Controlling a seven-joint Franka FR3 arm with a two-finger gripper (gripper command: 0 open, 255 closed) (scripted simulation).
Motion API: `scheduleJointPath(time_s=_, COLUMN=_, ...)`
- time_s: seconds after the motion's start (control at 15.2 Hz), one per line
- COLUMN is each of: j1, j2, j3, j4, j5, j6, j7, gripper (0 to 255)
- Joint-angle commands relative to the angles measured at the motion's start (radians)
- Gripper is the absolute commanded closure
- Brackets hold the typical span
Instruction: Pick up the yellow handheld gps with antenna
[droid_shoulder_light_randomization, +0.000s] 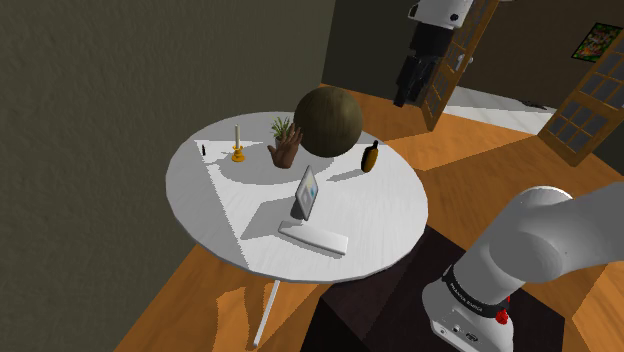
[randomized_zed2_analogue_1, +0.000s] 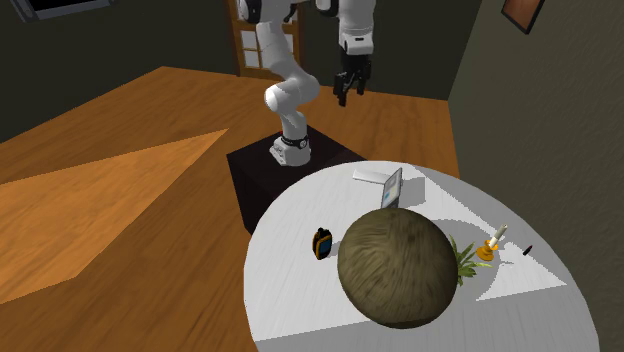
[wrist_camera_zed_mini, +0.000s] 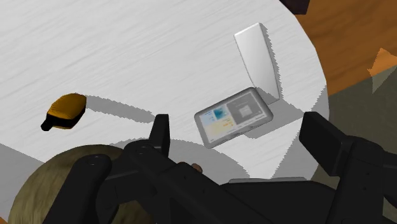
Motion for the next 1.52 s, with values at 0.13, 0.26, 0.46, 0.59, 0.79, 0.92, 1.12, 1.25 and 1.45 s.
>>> scheduleJointPath(time_s=0.13, j1=-0.018, j2=0.124, j3=-0.069, j4=0.037, j5=-0.006, j6=0.044, j7=-0.066, gripper=0)
scheduleJointPath(time_s=0.26, j1=-0.028, j2=0.189, j3=-0.103, j4=0.060, j5=-0.004, j6=0.063, j7=-0.101, gripper=0)
scheduleJointPath(time_s=0.46, j1=-0.040, j2=0.292, j3=-0.151, j4=0.104, j5=0.005, j6=0.087, j7=-0.155, gripper=0)
scheduleJointPath(time_s=0.59, j1=-0.049, j2=0.364, j3=-0.181, j4=0.138, j5=0.016, j6=0.100, j7=-0.191, gripper=0)
scheduleJointPath(time_s=0.79, j1=-0.065, j2=0.477, j3=-0.222, j4=0.198, j5=0.039, j6=0.113, j7=-0.248, gripper=0)
scheduleJointPath(time_s=0.92, j1=-0.077, j2=0.556, j3=-0.246, j4=0.243, j5=0.060, j6=0.116, j7=-0.286, gripper=0)
scheduleJointPath(time_s=1.12, j1=-0.101, j2=0.678, j3=-0.275, j4=0.320, j5=0.095, j6=0.115, j7=-0.341, gripper=0)
scheduleJointPath(time_s=1.25, j1=-0.121, j2=0.762, j3=-0.289, j4=0.377, j5=0.121, j6=0.109, j7=-0.377, gripper=0)
scheduleJointPath(time_s=1.45, j1=-0.157, j2=0.891, j3=-0.302, j4=0.473, j5=0.161, j6=0.091, j7=-0.425, gripper=0)
